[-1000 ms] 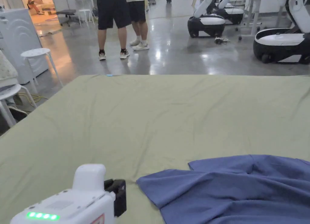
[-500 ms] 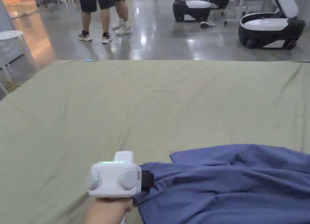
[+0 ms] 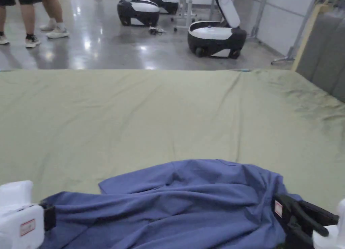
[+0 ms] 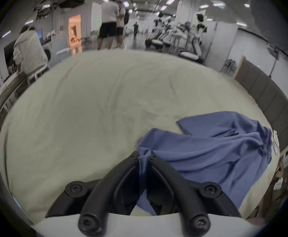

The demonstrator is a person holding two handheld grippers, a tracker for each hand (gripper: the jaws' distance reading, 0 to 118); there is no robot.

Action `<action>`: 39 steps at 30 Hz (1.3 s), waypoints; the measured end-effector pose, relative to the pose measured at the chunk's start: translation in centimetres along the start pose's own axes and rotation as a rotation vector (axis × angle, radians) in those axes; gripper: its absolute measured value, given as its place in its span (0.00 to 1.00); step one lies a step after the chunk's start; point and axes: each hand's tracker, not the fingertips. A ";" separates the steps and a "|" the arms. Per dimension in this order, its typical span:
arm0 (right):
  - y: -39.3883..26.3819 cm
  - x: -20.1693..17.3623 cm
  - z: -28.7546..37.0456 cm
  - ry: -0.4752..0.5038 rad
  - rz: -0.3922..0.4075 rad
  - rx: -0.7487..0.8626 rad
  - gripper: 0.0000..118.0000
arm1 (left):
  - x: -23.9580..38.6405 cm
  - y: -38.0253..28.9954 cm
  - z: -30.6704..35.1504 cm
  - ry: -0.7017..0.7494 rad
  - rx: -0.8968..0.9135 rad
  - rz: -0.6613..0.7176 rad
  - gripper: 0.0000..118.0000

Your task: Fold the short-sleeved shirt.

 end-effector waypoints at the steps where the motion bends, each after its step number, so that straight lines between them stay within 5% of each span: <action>1: 0.2 1.1 -0.6 -0.054 -0.006 -0.003 0.23 | 0.1 0.1 1.2 -0.003 0.037 -0.058 0.03; 2: 0.5 2.2 -1.9 -0.115 0.024 -0.058 0.64 | 0.2 0.2 2.1 -0.010 0.066 -0.088 0.03; 3: 0.7 3.5 -3.6 -0.140 0.036 -0.148 0.91 | 0.5 0.4 2.8 -0.015 0.072 -0.101 0.03; 4: 0.5 5.0 -5.8 -0.146 0.021 -0.245 1.00 | 0.5 0.6 3.0 -0.021 0.062 -0.098 0.03; 7: -1.4 9.3 -12.3 -0.247 -0.067 -0.303 0.98 | 0.7 0.6 3.1 -0.038 0.049 -0.082 0.03; 11: -3.8 12.4 -19.8 -0.286 -0.046 -0.397 0.91 | 2.0 0.2 2.9 -0.029 0.043 -0.111 0.03; 13: -4.4 12.7 -21.2 -0.265 -0.056 -0.442 0.70 | 2.2 0.2 2.8 -0.035 0.030 -0.108 0.03; 15: -4.6 13.2 -21.9 -0.249 -0.153 -0.533 0.33 | 1.9 0.3 2.4 -0.033 0.022 -0.115 0.03; 18: -4.4 13.0 -20.7 -0.223 -0.184 -0.463 0.11 | 1.5 0.7 2.6 -0.038 0.020 -0.116 0.03; 21: -3.5 12.4 -19.4 -0.234 -0.090 -0.441 0.09 | 1.3 1.5 3.4 -0.048 0.037 -0.091 0.03; 29: 5.2 9.9 -11.9 -0.139 -0.029 -0.220 0.08 | -1.0 5.9 8.9 -0.050 0.210 -0.069 0.02; 39: 19.8 5.5 -2.1 -0.037 -0.009 0.112 0.08 | -5.9 19.2 19.6 0.072 0.503 -0.067 0.02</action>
